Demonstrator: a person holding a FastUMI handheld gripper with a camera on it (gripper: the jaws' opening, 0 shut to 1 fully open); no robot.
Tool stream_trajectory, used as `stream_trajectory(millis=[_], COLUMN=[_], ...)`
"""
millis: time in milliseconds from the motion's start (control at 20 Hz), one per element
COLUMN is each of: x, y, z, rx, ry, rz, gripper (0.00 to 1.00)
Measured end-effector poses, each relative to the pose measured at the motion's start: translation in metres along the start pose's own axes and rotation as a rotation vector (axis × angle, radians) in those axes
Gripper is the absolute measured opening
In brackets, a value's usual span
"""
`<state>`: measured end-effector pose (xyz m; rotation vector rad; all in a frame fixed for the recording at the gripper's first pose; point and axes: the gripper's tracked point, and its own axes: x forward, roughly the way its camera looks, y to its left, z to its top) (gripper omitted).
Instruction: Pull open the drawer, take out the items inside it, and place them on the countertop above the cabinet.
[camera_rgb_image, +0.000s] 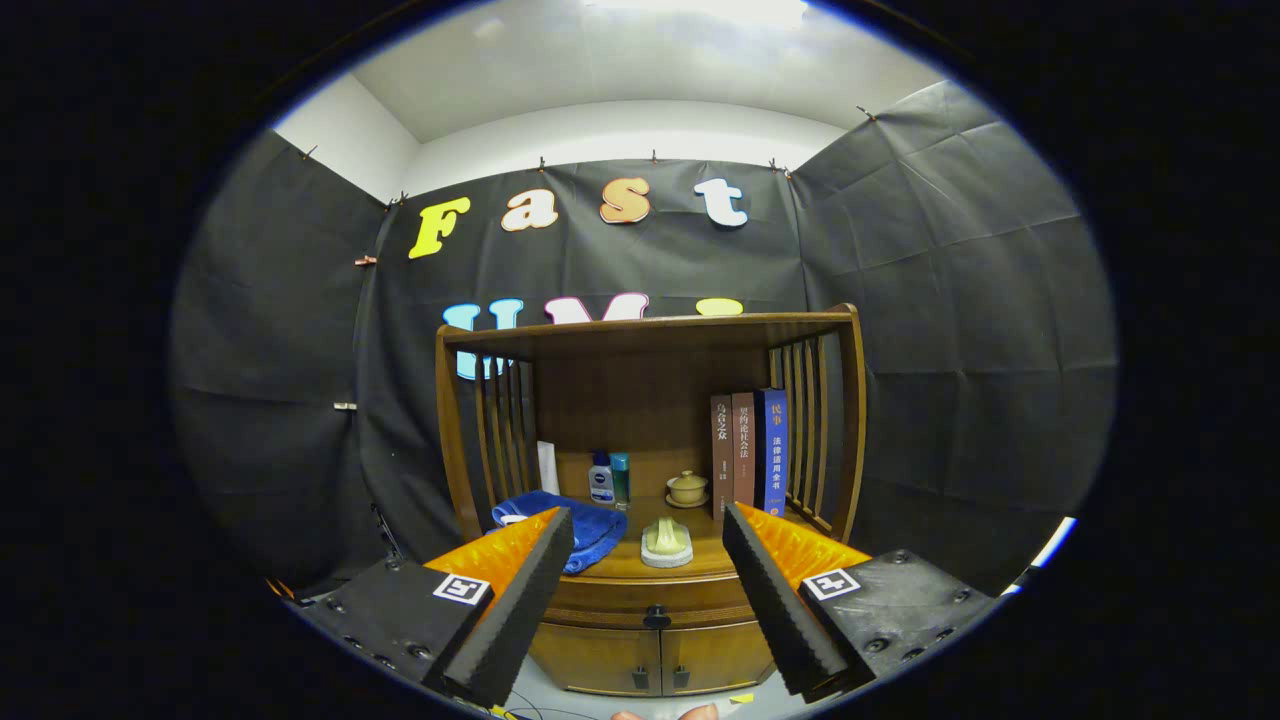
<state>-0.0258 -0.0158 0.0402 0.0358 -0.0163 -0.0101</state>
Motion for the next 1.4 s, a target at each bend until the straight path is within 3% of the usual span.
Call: stream_trajectory(millis=[1400], x=[0.003], y=[0.012], z=[-0.003], rx=[0.004], ry=[-0.005], rz=[0.022], gripper=[0.98])
